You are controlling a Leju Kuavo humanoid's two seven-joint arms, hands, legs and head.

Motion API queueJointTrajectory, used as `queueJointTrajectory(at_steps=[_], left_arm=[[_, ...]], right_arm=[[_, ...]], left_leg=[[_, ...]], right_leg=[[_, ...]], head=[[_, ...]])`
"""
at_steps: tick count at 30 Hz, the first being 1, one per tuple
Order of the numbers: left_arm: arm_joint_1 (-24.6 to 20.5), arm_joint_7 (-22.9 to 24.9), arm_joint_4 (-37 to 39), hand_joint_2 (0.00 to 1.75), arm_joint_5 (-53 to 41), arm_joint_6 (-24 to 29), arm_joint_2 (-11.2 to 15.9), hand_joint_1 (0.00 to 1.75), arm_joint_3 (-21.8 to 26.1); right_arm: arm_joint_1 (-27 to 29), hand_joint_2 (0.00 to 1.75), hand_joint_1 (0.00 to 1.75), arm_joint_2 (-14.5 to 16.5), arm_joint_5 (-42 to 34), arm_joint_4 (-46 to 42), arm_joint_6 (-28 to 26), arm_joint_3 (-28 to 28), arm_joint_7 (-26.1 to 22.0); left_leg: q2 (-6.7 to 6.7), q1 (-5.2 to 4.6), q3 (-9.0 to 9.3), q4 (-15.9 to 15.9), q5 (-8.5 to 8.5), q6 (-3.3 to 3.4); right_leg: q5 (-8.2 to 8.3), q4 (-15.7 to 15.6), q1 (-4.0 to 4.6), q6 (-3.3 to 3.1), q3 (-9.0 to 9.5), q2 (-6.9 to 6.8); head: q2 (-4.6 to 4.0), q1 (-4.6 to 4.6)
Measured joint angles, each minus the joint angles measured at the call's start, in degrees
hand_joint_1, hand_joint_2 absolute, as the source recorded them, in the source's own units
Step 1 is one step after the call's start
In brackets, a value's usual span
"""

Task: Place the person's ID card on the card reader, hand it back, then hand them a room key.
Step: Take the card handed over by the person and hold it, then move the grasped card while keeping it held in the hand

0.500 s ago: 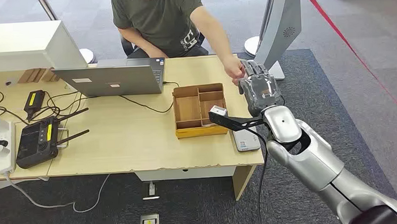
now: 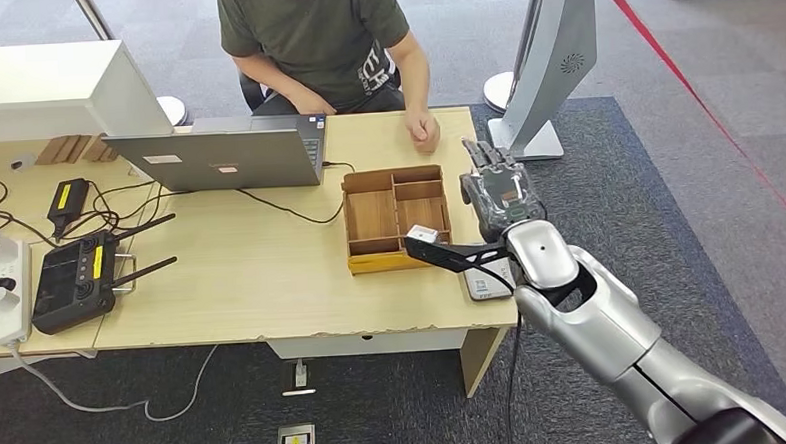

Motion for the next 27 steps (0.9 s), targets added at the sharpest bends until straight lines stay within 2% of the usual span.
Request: queueJointTrajectory(at_steps=[18, 27], left_arm=[[0.03, 0.72, 0.0, 0.0, 0.23, 0.43, -0.01, 0.0, 0.0], [0.04, 0.94, 0.0, 0.0, 0.52, 0.78, -0.15, 0.0, 0.02]], right_arm=[[0.89, 1.75, 1.75, 0.36, -1.16, 8.06, -0.09, -0.33, 0.29], [2.3, 1.75, 1.75, 2.22, -1.39, 11.87, -1.18, -0.38, -0.73]], left_leg=[[0.01, 0.0, 0.0, 0.0, 0.0, 0.0], [0.01, 0.02, 0.0, 0.0, 0.0, 0.0]], right_leg=[[0.0, 0.0, 0.0, 0.0, -0.01, 0.0], [0.0, 0.0, 0.01, 0.0, -0.02, 0.0]], head=[[-0.01, 0.0], [-0.01, 0.0]])
